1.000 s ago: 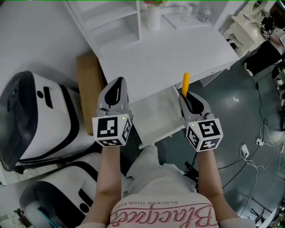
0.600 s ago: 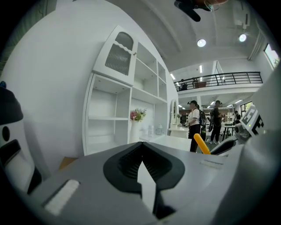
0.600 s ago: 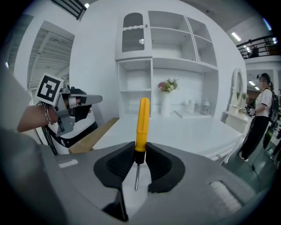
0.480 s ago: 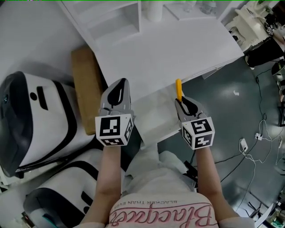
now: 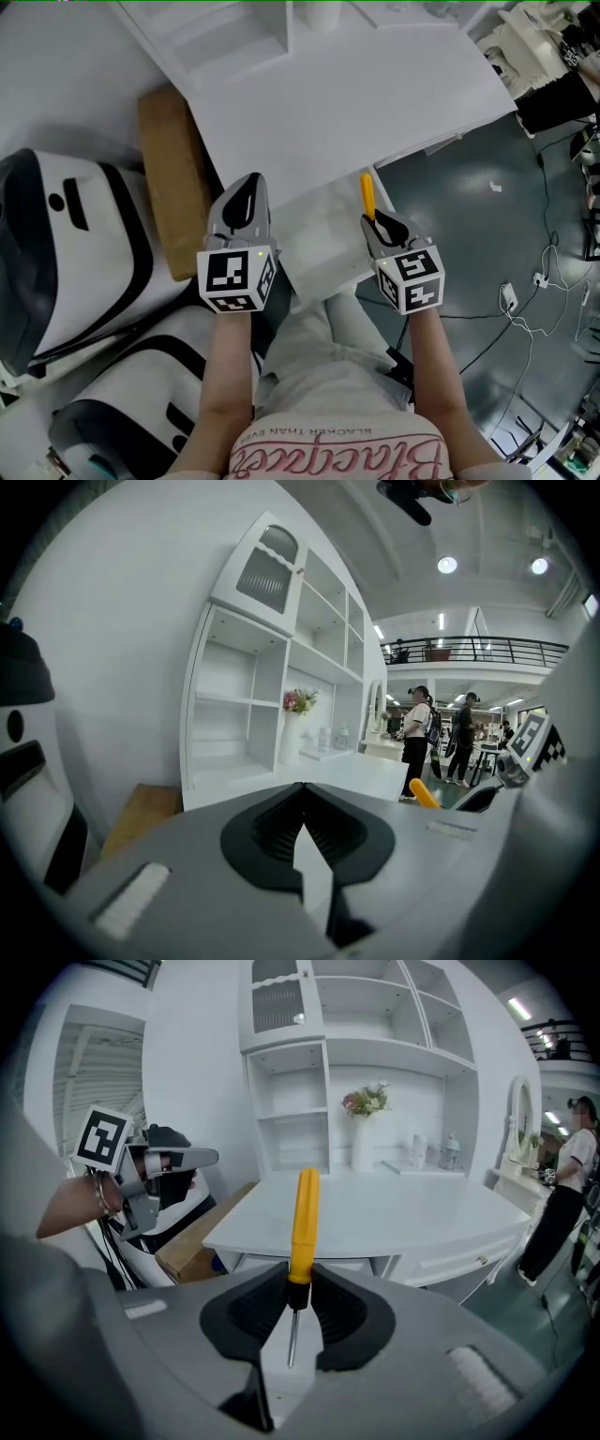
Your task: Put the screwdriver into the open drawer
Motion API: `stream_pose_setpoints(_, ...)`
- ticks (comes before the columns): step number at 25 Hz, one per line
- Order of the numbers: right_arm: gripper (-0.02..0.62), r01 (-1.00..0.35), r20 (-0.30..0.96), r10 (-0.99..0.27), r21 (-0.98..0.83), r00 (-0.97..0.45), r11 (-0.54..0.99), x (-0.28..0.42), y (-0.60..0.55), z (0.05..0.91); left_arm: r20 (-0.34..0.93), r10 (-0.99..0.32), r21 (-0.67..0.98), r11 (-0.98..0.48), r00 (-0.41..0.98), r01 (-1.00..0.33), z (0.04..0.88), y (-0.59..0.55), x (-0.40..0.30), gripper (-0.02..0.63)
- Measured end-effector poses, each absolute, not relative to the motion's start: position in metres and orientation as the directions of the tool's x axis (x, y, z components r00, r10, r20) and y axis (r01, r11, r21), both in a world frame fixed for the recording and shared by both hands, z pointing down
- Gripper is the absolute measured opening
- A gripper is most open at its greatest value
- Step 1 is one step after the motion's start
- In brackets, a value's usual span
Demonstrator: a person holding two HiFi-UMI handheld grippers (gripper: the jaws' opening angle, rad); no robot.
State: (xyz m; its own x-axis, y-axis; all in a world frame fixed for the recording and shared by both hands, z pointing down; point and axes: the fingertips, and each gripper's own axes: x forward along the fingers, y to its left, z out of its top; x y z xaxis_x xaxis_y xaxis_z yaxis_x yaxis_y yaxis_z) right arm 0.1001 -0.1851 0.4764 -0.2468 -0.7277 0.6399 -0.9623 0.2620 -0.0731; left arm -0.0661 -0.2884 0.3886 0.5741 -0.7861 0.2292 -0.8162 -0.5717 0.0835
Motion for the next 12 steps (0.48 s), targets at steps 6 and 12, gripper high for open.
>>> stream_pose_setpoints(6,0.08,-0.952,0.676,-0.683,-0.092,-0.275,0.293,0.101,-0.186,0.496,0.259,-0.779,0.095,-0.568,0.572,-0.817,0.403,-0.285,-0.058,0.012)
stream_pose_setpoints(12,0.08,-0.934,0.723,-0.618,-0.114,-0.311,0.337,0.101,-0.187,0.515,0.279,-0.777,0.098,-0.562,0.564,-0.822,0.408,-0.284,-0.051,0.012)
